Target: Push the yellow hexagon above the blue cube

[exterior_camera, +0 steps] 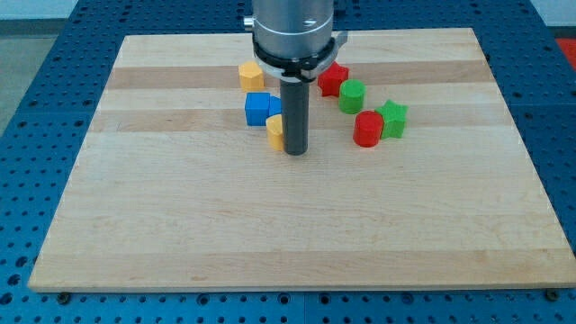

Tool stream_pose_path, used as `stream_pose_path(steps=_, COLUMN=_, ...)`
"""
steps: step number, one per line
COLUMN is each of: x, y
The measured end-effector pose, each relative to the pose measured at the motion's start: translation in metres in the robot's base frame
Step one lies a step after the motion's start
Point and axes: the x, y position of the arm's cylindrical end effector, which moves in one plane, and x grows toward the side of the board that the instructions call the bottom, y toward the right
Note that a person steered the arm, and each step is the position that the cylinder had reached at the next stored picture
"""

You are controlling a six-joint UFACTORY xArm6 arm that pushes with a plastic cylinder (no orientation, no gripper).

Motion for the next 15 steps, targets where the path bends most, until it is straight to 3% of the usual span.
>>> stream_pose_path(steps=3, x=-0.012, y=-0.031)
stream_pose_path(steps=4, x=0.006, y=-0.058)
stream_pose_path(steps=5, x=-0.004, y=-0.104)
stream_pose_path(steps=7, x=-0.087, y=-0.149)
stream_pose_path(steps=9, x=-0.161, y=-0.133)
stream_pose_path(steps=10, x=-0.176, y=-0.098)
stream_pose_path(steps=13, x=-0.132, y=-0.064)
stream_pose_path(steps=15, x=-0.129, y=-0.04)
